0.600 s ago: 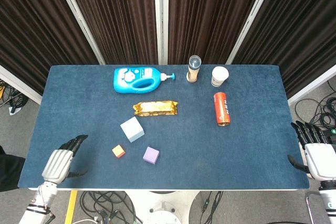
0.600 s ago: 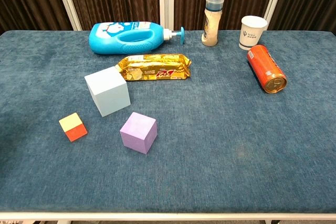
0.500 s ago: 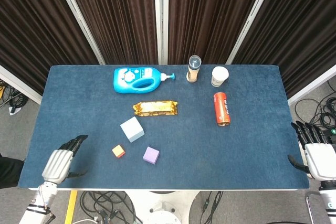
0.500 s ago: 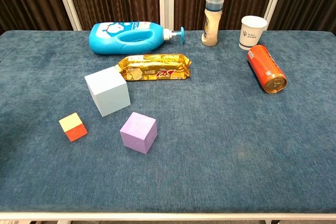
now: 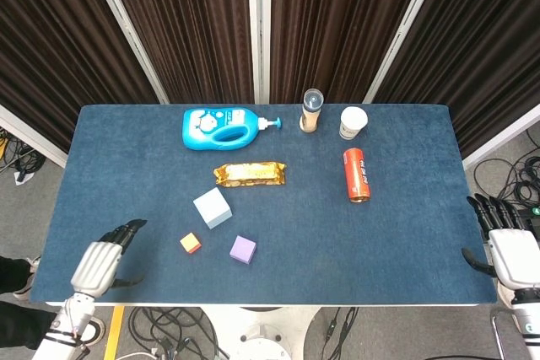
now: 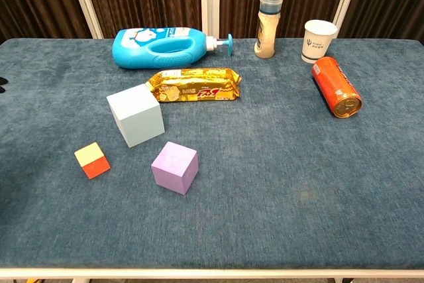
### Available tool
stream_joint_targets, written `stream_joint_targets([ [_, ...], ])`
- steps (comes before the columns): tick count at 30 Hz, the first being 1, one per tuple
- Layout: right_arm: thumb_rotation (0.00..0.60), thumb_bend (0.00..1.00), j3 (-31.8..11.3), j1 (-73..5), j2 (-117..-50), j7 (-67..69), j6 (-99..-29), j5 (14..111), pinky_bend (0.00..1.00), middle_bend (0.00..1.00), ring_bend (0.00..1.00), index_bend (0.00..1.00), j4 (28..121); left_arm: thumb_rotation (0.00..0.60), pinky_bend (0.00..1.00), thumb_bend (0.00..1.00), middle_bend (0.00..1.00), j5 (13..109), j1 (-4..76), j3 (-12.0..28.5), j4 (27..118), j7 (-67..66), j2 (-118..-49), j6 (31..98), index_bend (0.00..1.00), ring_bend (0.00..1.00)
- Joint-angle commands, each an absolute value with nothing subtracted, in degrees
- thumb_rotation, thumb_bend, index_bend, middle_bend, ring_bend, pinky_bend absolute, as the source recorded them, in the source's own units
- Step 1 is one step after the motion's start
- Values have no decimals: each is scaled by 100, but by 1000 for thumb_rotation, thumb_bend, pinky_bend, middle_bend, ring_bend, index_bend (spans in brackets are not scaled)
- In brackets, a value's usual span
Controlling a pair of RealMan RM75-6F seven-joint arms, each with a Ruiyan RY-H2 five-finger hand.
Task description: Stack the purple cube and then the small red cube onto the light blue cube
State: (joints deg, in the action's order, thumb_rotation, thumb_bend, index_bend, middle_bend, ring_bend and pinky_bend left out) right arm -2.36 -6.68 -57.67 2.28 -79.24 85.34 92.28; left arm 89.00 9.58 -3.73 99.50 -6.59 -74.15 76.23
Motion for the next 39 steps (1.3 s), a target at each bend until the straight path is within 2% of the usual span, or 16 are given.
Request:
stream_joint_targets([
  [1, 600, 193, -234, -671, -5765, 234, -7903, 8519, 0, 51, 0, 21, 9217, 600, 295, 115, 233, 9083, 951, -504, 10136, -849, -7345, 7617, 163, 203],
  [12, 600, 194, -265, -689, -5783, 524, -8004, 8644, 0, 52, 0, 22, 9108, 600, 298, 115, 243, 9143, 1193, -503, 10285, -1431, -7343, 7226, 163, 203],
  [18, 600, 194, -265, -695, -5765, 605, -7949, 8589, 0, 62, 0, 21, 9121, 600, 299, 115, 296, 9184, 1398, -473, 10443, -1776, -7260, 6966, 204, 204],
  [31, 600, 194, -285, -705, -5697, 777, -7891, 8515, 0, 63, 0, 21, 9145, 600, 325, 117, 298, 9728, 1895, -437, 11433, -3071, -6998, 6478, 206, 221],
  [39, 600, 194, -282, -687, -5701, 877, -7911, 8518, 0, 63, 0, 21, 9088, 600, 326, 119, 315, 9873, 2420, -121, 11598, -4087, -7178, 5869, 223, 221],
])
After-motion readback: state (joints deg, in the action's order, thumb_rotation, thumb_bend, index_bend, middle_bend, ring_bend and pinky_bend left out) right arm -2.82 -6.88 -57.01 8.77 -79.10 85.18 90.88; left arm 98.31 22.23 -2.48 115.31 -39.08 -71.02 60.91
